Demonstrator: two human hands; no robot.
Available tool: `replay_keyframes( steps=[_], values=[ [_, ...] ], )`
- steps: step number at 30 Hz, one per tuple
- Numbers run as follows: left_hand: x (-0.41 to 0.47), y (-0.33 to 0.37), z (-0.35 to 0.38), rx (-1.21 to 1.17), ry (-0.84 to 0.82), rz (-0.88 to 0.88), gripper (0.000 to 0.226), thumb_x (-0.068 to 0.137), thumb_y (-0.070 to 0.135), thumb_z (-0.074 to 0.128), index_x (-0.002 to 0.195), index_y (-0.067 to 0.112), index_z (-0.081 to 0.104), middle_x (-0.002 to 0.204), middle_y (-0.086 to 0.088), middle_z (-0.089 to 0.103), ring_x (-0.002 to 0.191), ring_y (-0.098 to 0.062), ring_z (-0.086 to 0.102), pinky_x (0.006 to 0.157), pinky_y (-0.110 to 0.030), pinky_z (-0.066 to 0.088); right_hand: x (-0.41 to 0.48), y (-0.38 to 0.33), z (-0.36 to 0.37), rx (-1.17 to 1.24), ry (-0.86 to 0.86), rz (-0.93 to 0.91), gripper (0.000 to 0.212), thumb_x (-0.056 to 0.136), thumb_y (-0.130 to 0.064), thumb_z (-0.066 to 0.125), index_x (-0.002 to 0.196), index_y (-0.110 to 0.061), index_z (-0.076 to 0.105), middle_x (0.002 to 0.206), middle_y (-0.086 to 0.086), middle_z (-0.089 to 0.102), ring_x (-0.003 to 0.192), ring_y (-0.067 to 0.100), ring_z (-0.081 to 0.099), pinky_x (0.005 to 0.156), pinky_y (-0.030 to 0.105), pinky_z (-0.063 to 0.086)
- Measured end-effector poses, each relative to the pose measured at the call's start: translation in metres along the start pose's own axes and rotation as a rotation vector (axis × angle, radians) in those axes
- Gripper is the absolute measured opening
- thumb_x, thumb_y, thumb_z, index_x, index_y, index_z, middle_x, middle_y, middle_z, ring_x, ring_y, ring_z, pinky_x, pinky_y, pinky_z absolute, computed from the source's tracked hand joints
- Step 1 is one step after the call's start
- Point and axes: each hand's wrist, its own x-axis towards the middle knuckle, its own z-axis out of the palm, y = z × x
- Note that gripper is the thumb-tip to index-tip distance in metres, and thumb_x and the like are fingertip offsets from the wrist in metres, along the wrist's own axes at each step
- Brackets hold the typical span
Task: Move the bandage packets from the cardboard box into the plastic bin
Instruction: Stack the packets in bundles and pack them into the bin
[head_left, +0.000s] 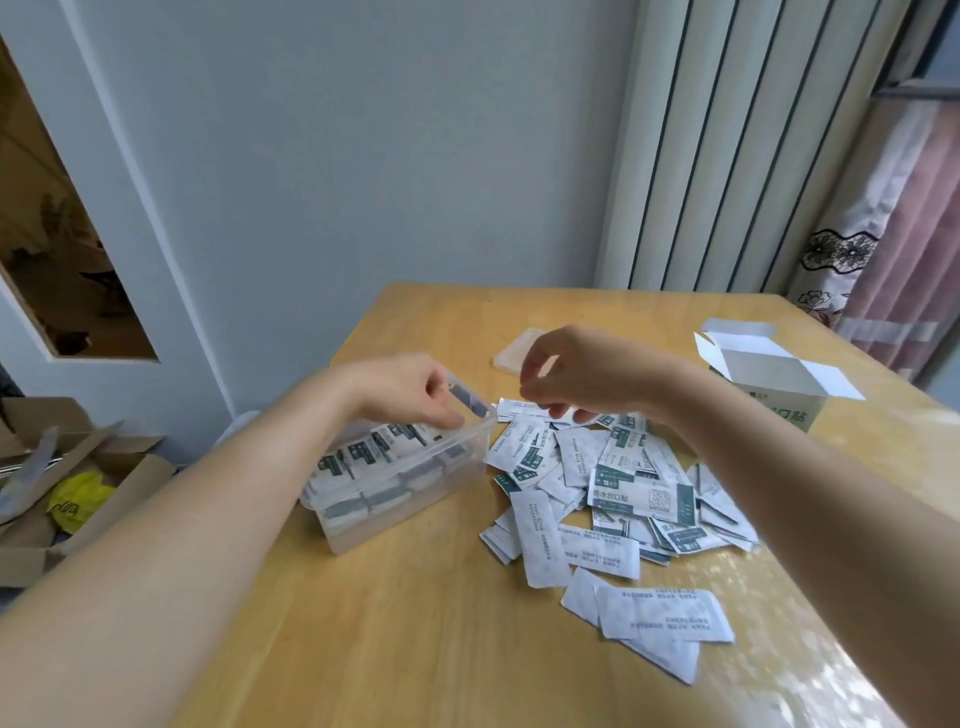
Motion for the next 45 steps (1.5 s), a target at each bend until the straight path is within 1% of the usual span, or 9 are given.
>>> replay_keyframes(
  steps=[5,8,14,19,24,28,30,37,45],
  values=[
    [-0.032,0.038,-0.008,-0.221,0.461,0.12,0.036,0.08,0.022,0.073,0.06,0.018,0.044,0.049,0.011,0.041,0.051,-0.01,0.036,0.052,-0.024,0.032,-0.048,0.04,-0.004,-0.202,-0.092,0.036,0.039,0.084,-0.033,0.07,0.121,-0.026,0.057,0.118,-0.002,0.061,0.106,0.014,0.058,0.096,0.031,0.047],
    [-0.045,0.073,0.029,-0.14,0.386,0.134,0.029,0.079,0.031,0.074,0.065,0.02,0.052,0.055,0.014,0.053,0.058,-0.012,0.049,0.058,-0.026,0.039,-0.064,0.066,0.009,-0.275,-0.069,0.093,0.056,0.084,-0.036,0.07,0.134,-0.024,0.047,0.136,0.0,0.052,0.121,0.017,0.051,0.104,0.031,0.04],
    [-0.039,0.104,0.118,0.436,0.326,-0.054,0.042,0.093,0.051,0.048,0.114,0.015,0.053,0.115,-0.007,0.058,0.11,-0.03,0.054,0.07,-0.033,0.036,-0.07,0.095,0.05,-0.279,0.197,0.054,0.038,0.088,-0.025,0.062,0.125,-0.023,0.056,0.118,0.003,0.057,0.114,0.023,0.053,0.091,0.031,0.042],
    [-0.042,0.108,0.124,0.447,0.408,-0.028,0.014,0.091,0.025,0.051,0.083,0.017,0.042,0.096,-0.008,0.063,0.093,-0.032,0.06,0.062,-0.031,0.035,-0.071,0.104,0.059,-0.259,0.373,-0.046,0.018,0.091,-0.014,0.054,0.104,-0.017,0.067,0.093,0.001,0.067,0.094,0.027,0.061,0.069,0.032,0.047],
    [-0.046,0.089,0.114,0.203,0.357,-0.048,0.01,0.084,0.023,0.061,0.081,0.017,0.068,0.081,0.0,0.068,0.08,-0.023,0.063,0.069,-0.033,0.052,-0.079,0.102,0.047,0.309,0.472,0.025,0.012,0.09,-0.014,0.061,0.08,-0.012,0.067,0.064,-0.001,0.066,0.054,0.014,0.054,0.051,0.026,0.042],
    [-0.054,0.086,0.099,0.079,0.394,-0.074,0.021,0.089,0.018,0.061,0.103,0.025,0.074,0.101,0.007,0.072,0.095,-0.014,0.065,0.083,-0.025,0.05,-0.084,0.098,0.045,0.991,0.319,0.111,0.012,0.096,-0.003,0.052,0.107,-0.002,0.058,0.075,0.013,0.071,0.068,0.022,0.066,0.071,0.038,0.052],
    [-0.057,0.085,0.095,0.044,0.465,-0.08,0.024,0.089,0.015,0.059,0.106,0.024,0.074,0.102,0.007,0.072,0.097,-0.014,0.065,0.085,-0.026,0.05,-0.084,0.095,0.046,1.151,0.235,0.151,0.017,0.097,0.001,0.046,0.114,-0.001,0.051,0.079,0.015,0.072,0.069,0.024,0.068,0.064,0.032,0.052],
    [-0.056,0.087,0.088,-0.445,0.62,-0.059,0.012,0.08,0.017,0.074,0.088,0.026,0.076,0.078,0.013,0.072,0.077,-0.001,0.067,0.072,-0.019,0.052,-0.084,0.078,0.057,1.318,0.22,0.295,0.028,0.093,0.002,0.045,0.121,-0.002,0.048,0.072,0.012,0.057,0.058,0.021,0.054,0.054,0.029,0.046],
    [-0.05,0.102,0.113,-1.0,0.499,0.001,0.017,0.078,0.006,0.078,0.091,0.015,0.074,0.085,-0.013,0.074,0.08,-0.025,0.073,0.082,-0.042,0.059,-0.086,0.069,0.069,1.283,0.289,0.061,0.021,0.087,-0.014,0.069,0.106,-0.009,0.062,0.084,0.007,0.064,0.062,0.013,0.053,0.059,0.025,0.046]
  ],
)
